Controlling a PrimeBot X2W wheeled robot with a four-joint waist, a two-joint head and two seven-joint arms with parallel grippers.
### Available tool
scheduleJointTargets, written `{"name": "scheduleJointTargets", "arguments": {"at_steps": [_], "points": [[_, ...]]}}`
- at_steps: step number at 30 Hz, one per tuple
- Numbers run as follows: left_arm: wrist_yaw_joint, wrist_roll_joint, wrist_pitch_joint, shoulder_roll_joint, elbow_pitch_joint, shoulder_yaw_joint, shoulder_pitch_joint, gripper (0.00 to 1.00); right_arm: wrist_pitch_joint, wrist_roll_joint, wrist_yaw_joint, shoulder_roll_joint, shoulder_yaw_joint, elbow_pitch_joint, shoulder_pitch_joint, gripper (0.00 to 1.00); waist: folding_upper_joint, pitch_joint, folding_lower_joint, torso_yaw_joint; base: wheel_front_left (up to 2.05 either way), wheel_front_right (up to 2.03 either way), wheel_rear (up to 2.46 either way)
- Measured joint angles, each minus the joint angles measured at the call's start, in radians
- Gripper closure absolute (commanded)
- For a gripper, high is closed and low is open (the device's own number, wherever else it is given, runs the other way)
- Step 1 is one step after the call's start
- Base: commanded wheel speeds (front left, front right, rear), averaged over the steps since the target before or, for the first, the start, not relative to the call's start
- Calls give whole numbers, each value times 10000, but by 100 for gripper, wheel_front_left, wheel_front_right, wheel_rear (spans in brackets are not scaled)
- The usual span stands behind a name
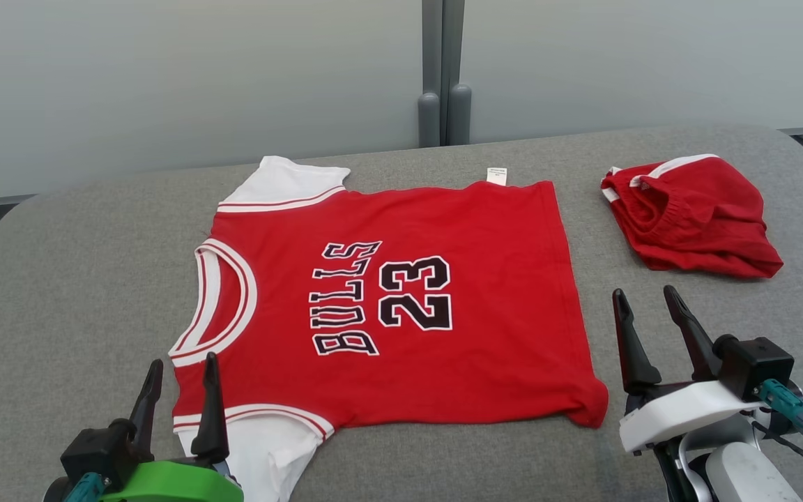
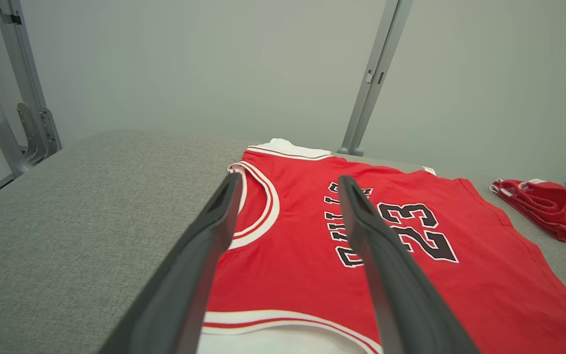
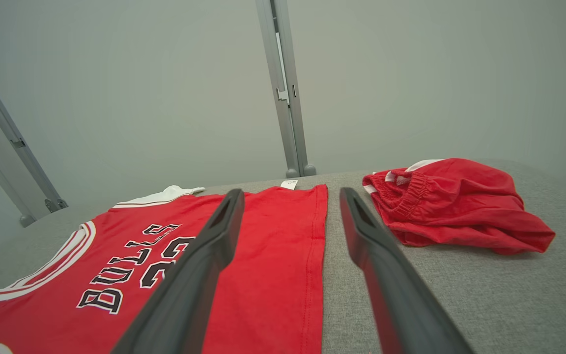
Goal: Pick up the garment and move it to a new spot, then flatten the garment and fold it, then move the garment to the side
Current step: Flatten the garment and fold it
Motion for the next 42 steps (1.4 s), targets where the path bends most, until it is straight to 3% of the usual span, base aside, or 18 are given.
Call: {"name": "scheduleJointTargets", "arguments": {"at_steps": [12, 29, 42], "points": [[0, -58, 23, -40, 293, -46, 155, 0, 0, -58, 10, 23, -127, 8, 22, 0, 0, 70, 0, 92, 0, 0, 0], [-188, -393, 1758, 130, 1241, -531, 1652, 0, 0, -58, 31, 17, -337, 359, 398, 0, 0, 292, 0, 885, 0, 0, 0], [-537, -1517, 2405, 111, 1517, -293, 1802, 0, 2, -153, 353, 29, -176, 639, 357, 0, 0, 615, 0, 913, 0, 0, 0]]}}
